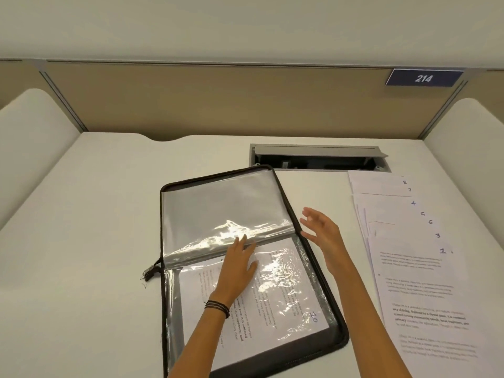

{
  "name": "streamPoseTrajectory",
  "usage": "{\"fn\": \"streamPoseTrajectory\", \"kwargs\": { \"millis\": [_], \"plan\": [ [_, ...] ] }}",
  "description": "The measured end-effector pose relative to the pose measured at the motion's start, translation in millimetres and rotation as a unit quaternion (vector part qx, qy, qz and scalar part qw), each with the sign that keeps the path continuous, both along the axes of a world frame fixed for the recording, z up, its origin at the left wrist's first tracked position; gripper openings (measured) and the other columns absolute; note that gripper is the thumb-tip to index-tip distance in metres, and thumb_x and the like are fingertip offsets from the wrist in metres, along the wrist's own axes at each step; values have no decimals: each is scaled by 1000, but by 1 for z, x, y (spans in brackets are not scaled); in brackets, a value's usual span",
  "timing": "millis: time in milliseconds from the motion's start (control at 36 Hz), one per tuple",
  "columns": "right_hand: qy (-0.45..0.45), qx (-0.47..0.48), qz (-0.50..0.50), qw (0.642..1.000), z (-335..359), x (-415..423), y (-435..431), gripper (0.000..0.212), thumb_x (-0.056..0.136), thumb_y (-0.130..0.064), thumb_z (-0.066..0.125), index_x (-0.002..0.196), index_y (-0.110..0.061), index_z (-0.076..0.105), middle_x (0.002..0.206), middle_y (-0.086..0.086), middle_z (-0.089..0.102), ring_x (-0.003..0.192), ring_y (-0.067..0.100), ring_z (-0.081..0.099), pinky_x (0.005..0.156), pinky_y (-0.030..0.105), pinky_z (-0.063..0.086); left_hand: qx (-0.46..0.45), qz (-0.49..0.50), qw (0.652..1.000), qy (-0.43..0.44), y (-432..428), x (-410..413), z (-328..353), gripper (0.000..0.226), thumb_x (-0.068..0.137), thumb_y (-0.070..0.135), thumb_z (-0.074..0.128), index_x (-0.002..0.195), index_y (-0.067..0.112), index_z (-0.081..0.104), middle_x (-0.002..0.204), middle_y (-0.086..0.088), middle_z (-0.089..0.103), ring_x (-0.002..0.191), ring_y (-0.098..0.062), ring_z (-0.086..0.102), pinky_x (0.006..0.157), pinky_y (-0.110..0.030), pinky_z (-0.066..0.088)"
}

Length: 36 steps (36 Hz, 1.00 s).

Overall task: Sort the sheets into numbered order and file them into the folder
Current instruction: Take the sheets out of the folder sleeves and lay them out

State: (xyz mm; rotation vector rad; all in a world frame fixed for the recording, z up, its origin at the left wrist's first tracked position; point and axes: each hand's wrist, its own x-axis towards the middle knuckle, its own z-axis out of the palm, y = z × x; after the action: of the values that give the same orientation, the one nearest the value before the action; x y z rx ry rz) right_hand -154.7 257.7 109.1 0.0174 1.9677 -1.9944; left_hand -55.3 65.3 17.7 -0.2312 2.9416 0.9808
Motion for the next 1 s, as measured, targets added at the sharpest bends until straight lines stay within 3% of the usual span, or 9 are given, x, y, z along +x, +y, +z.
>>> {"fn": "streamPoseTrajectory", "kwargs": {
  "millis": [222, 417, 500, 583, 694, 778, 861, 917, 1000],
  "plan": [
    [-22, 78, -11, 997, -24, 24, 32, 28, 95, -15, 55, 122, -19, 59, 124, -3, 60, 116, 14, 56, 98, 35, 48, 23, -54, 997, 52, 58, 2, -15, 52, 102, 30, 41, 150, 23, 22, 152, 8, -10, 142, -11, -14, 112, -20, -15],
    [-21, 140, -11, 990, -33, 44, 55, 31, 97, -15, 52, 127, -17, 56, 128, -2, 56, 120, 15, 51, 104, 40, 44, 17, -13, 999, 31, 92, 1, -21, 85, 84, 70, 7, 151, 18, 9, 153, 2, -17, 145, -17, -15, 111, -24, -21],
    [-23, 169, -2, 985, -38, 52, 62, 29, 97, -15, 51, 125, -20, 57, 126, -4, 57, 119, 14, 52, 105, 39, 42, -1, -8, 1000, 20, 96, 0, -25, 91, 84, 76, 4, 151, 15, 11, 155, -3, -10, 146, -22, -10, 114, -27, -20],
    [-30, 192, 14, 981, -42, 59, 67, 29, 97, -16, 50, 124, -22, 57, 125, -6, 57, 118, 12, 52, 105, 35, 42, -33, -6, 999, -19, 99, -2, -29, 88, 89, 74, 15, 149, 10, 23, 156, -11, 8, 146, -21, -9, 115, -33, -12],
    [-32, 209, 35, 977, -44, 68, 71, 30, 97, -15, 49, 127, -18, 55, 123, -5, 56, 111, 9, 52, 93, 22, 42, -60, 0, 998, -21, 99, -2, -36, 86, 91, 72, 19, 147, 8, 27, 155, -14, 16, 145, -16, -16, 115, -35, -8],
    [-37, 209, 39, 976, -45, 71, 72, 30, 97, -14, 49, 126, -15, 57, 120, -4, 58, 111, 11, 53, 88, 18, 42, -56, -8, 998, -13, 98, -2, -39, 88, 89, 74, 15, 148, 8, 23, 156, -14, 12, 144, -15, -17, 115, -32, -10],
    [-42, 212, 44, 975, -49, 75, 73, 29, 97, -15, 49, 124, -15, 58, 121, -2, 60, 109, 12, 55, 79, 12, 43, -44, -18, 999, 6, 97, -1, -38, 96, 82, 80, 4, 149, 12, 8, 157, -8, -5, 143, -15, -21, 113, -29, -19],
    [-42, 218, 49, 974, -52, 76, 73, 29, 97, -15, 49, 124, -15, 58, 123, 0, 60, 111, 13, 55, 84, 15, 43, -42, -21, 999, 18, 96, -1, -38, 99, 75, 83, -5, 147, 16, -1, 155, -6, -14, 143, -18, -21, 111, -27, -23],
    [-45, 225, 55, 972, -56, 79, 73, 28, 98, -16, 48, 124, -16, 58, 125, 1, 59, 115, 15, 54, 93, 22, 43, -36, -23, 999, 25, 94, -1, -37, 99, 73, 83, -9, 146, 17, -4, 153, -5, -19, 137, -8, -32, 109, -23, -28]
  ]
}}
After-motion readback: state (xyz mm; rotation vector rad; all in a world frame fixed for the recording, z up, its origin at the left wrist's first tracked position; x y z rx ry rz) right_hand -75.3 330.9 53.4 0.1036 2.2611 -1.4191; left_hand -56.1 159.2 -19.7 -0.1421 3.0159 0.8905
